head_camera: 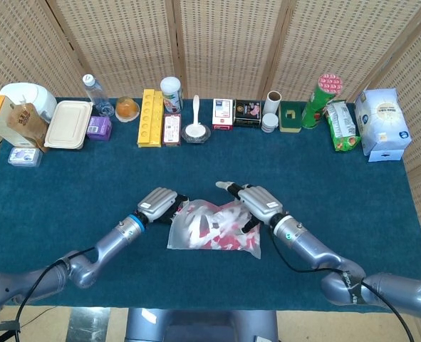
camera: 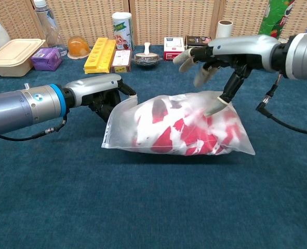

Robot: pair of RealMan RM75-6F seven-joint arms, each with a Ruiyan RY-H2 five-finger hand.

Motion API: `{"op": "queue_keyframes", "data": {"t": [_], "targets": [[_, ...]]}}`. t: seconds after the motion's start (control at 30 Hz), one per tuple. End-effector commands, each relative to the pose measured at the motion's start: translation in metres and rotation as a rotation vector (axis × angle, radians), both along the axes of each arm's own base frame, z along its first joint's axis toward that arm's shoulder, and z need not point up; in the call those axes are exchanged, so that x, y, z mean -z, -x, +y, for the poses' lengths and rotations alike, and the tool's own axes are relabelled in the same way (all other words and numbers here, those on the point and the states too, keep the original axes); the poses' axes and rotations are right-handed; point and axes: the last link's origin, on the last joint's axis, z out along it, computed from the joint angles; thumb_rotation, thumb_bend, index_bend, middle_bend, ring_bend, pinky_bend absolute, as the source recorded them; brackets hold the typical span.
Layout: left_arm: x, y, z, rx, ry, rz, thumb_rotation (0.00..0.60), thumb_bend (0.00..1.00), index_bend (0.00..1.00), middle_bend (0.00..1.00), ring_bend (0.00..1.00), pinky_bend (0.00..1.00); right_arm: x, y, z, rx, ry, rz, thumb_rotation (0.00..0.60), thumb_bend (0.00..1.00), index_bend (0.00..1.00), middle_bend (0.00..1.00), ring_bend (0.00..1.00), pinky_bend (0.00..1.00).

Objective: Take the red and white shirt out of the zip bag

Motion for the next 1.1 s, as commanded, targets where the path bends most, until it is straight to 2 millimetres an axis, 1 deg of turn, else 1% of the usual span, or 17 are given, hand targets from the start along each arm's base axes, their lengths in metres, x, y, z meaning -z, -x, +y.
{"op": "queue_keyframes", "data": {"t": [0.03, 0.17, 0.33, 0.43, 0.53, 0.6, 0.73, 0.83, 0.93, 0.97, 1.0, 1.03, 1.1], "targets": [[-0.001, -0.002, 0.002, -0.007, 0.002, -0.003, 0.600, 0.53, 0.78, 1.00, 0.97, 0.92, -0.021, 0.004, 0.003, -0.041, 0.062, -0.026, 0.600, 0.15, 0.00, 0.12, 0.20, 0.18], [-0.002, -0.004, 0.005, -0.005, -0.002, 0.007, 0.600, 0.53, 0.78, 1.00, 0.97, 0.92, -0.040, 0.011, 0.008, -0.112, 0.122, -0.014, 0.600, 0.15, 0.04, 0.15, 0.20, 0.18], [-0.004, -0.006, 0.008, -0.015, -0.001, 0.009, 0.600, 0.53, 0.78, 1.00, 0.97, 0.92, -0.053, 0.019, 0.016, -0.185, 0.159, 0.004, 0.600, 0.15, 0.09, 0.18, 0.21, 0.18], [-0.004, -0.008, 0.009, -0.011, 0.003, 0.016, 0.600, 0.53, 0.78, 1.00, 0.97, 0.92, -0.060, 0.025, 0.025, -0.274, 0.188, 0.038, 0.600, 0.15, 0.13, 0.23, 0.26, 0.21], [-0.004, -0.009, 0.009, -0.008, 0.010, 0.024, 0.600, 0.53, 0.78, 1.00, 0.97, 0.92, -0.065, 0.032, 0.034, -0.361, 0.222, 0.060, 0.600, 0.15, 0.18, 0.29, 0.32, 0.25], [-0.005, -0.008, 0.008, -0.010, 0.015, 0.032, 0.600, 0.53, 0.78, 1.00, 0.97, 0.92, -0.066, 0.043, 0.042, -0.420, 0.234, 0.081, 0.600, 0.15, 0.22, 0.33, 0.37, 0.28], [-0.006, -0.007, 0.009, -0.015, 0.018, 0.041, 0.600, 0.53, 0.78, 1.00, 0.97, 0.92, -0.065, 0.058, 0.051, -0.505, 0.245, 0.106, 0.600, 0.13, 0.28, 0.40, 0.46, 0.35], [-0.007, -0.007, 0.009, -0.021, 0.021, 0.046, 0.600, 0.53, 0.78, 1.00, 0.97, 0.92, -0.060, 0.068, 0.058, -0.581, 0.259, 0.120, 0.600, 0.12, 0.31, 0.46, 0.56, 0.45], [-0.008, -0.008, 0.009, -0.024, 0.023, 0.051, 0.600, 0.53, 0.78, 1.00, 0.97, 0.92, -0.053, 0.075, 0.065, -0.658, 0.273, 0.122, 0.600, 0.11, 0.33, 0.54, 0.68, 0.58], [-0.008, -0.009, 0.009, -0.027, 0.025, 0.050, 0.600, 0.53, 0.78, 1.00, 0.97, 0.92, -0.050, 0.078, 0.066, -0.692, 0.280, 0.127, 0.600, 0.10, 0.33, 0.58, 0.73, 0.63], [-0.009, -0.009, 0.009, -0.028, 0.028, 0.053, 0.600, 0.53, 0.78, 1.00, 0.97, 0.92, -0.043, 0.081, 0.072, -0.802, 0.309, 0.154, 0.600, 0.10, 0.32, 0.61, 0.77, 0.69], [-0.009, -0.010, 0.008, -0.031, 0.031, 0.055, 0.600, 0.53, 0.78, 1.00, 0.97, 0.92, -0.039, 0.084, 0.073, -0.845, 0.324, 0.155, 0.600, 0.10, 0.31, 0.64, 0.80, 0.74], [-0.010, -0.012, 0.008, -0.037, 0.036, 0.057, 0.600, 0.52, 0.78, 1.00, 0.97, 0.92, -0.032, 0.087, 0.076, -0.928, 0.351, 0.147, 0.600, 0.09, 0.29, 0.71, 0.89, 0.87]]}}
